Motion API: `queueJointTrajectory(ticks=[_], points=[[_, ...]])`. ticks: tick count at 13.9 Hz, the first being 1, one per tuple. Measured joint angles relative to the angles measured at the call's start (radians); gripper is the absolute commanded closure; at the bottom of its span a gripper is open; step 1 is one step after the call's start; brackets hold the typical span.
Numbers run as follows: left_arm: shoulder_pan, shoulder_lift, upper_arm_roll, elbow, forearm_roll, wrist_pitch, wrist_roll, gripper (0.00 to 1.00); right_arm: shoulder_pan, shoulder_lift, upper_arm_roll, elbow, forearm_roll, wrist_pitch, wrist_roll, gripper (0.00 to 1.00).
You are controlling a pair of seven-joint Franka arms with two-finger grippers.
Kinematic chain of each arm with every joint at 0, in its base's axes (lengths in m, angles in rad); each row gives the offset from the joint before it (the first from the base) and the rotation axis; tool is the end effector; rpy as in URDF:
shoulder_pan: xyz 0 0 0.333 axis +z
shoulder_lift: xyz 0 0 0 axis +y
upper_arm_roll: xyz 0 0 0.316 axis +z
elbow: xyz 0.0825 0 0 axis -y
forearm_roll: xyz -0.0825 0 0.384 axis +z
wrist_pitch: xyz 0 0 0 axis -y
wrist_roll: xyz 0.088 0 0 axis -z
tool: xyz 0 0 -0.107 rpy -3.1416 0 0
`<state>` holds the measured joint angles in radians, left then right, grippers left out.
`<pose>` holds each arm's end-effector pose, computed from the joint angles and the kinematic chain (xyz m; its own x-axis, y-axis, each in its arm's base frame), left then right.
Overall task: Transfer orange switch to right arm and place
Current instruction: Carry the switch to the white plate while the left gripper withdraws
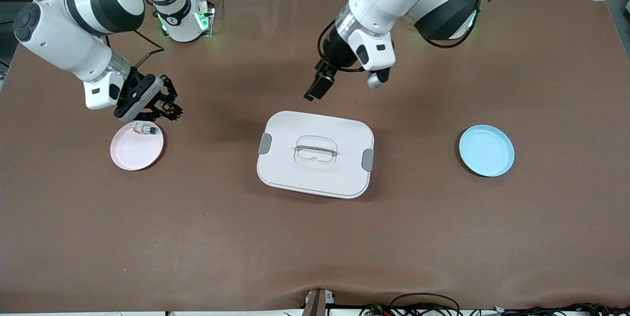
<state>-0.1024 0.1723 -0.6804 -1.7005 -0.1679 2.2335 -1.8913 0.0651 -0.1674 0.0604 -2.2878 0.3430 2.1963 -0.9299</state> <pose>0.4692 -0.4342 0.5497 0.3717 0.8520 -0.3686 0.9207 -0.2876 0.2637 0.4908 0.0744 0.4296 0.6413 0.7250 0.2512 0.7644 -0.6321 -0.1269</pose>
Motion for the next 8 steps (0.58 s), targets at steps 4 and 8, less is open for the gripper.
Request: queueJointTrajectory(ticks=[4, 8], points=[[0.107, -0.116, 0.001, -0.104, 0.000, -0.126, 0.243, 0.00, -0.108, 0.016, -0.001, -0.001, -0.085, -0.012, -0.202, 1.00], [0.247, -0.187, 0.003, -0.119, 0.000, -0.351, 0.629, 0.00, -0.210, 0.085, -0.002, -0.001, -0.159, -0.010, -0.406, 1.00]])
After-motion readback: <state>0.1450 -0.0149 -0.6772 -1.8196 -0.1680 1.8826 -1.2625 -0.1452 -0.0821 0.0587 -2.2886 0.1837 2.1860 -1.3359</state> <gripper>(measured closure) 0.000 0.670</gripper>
